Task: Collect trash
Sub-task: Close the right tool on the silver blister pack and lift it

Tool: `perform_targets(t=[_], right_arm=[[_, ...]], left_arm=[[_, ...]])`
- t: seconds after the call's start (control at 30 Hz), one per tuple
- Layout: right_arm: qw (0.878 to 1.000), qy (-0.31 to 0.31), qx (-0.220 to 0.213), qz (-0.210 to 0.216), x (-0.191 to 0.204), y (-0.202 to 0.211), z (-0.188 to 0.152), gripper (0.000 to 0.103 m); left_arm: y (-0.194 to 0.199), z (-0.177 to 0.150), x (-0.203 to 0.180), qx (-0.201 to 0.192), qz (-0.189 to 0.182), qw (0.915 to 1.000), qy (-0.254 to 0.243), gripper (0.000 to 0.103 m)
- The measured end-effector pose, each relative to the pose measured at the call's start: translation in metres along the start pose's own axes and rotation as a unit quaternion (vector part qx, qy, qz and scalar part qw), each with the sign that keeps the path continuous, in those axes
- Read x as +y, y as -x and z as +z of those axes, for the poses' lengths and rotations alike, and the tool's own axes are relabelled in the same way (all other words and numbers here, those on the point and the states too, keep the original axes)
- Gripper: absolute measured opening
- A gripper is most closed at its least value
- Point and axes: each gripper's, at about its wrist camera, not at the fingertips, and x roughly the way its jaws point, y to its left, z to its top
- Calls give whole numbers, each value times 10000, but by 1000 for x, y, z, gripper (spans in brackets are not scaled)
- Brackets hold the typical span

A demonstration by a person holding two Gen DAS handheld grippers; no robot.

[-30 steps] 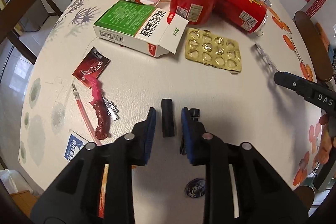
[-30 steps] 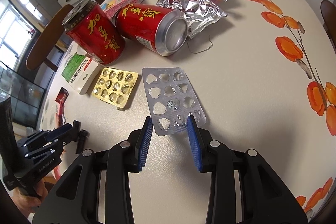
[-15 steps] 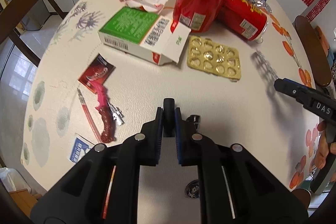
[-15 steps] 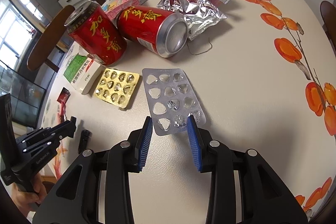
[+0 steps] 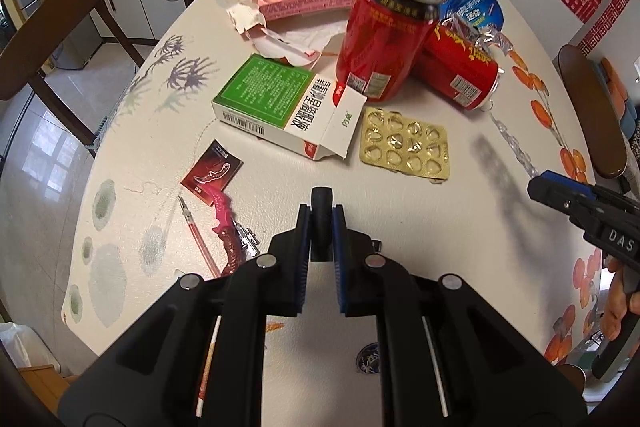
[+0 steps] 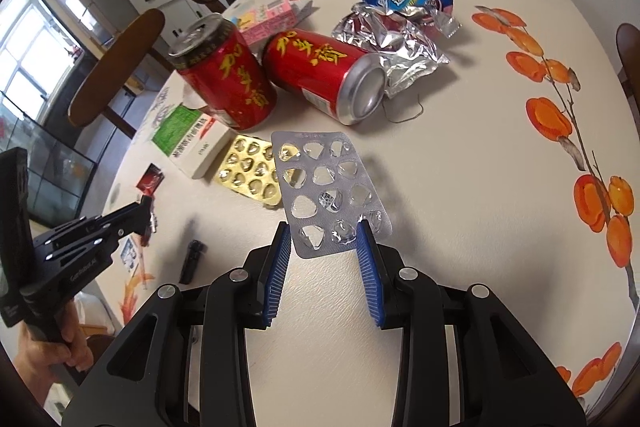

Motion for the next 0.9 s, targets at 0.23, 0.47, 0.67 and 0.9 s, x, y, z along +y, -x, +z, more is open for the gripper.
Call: perform_targets(t=[0.23, 0.47, 0.67, 0.9], right_arm=[[9998, 60, -30, 160, 7, 17, -5, 35], [9997, 130, -96, 180, 13, 30, -9, 34], [9998, 94, -88, 180, 11, 32, -15, 34], [9989, 115, -127, 444, 21, 49, -18, 34]], left_arm=[[12, -1, -2, -95, -6, 10000, -11, 9], [21, -3, -1, -156, -52, 9999, 5, 9], [19, -7, 0, -95, -204, 9997, 65, 9], [32, -8, -1, -164, -244, 9996, -48, 9]])
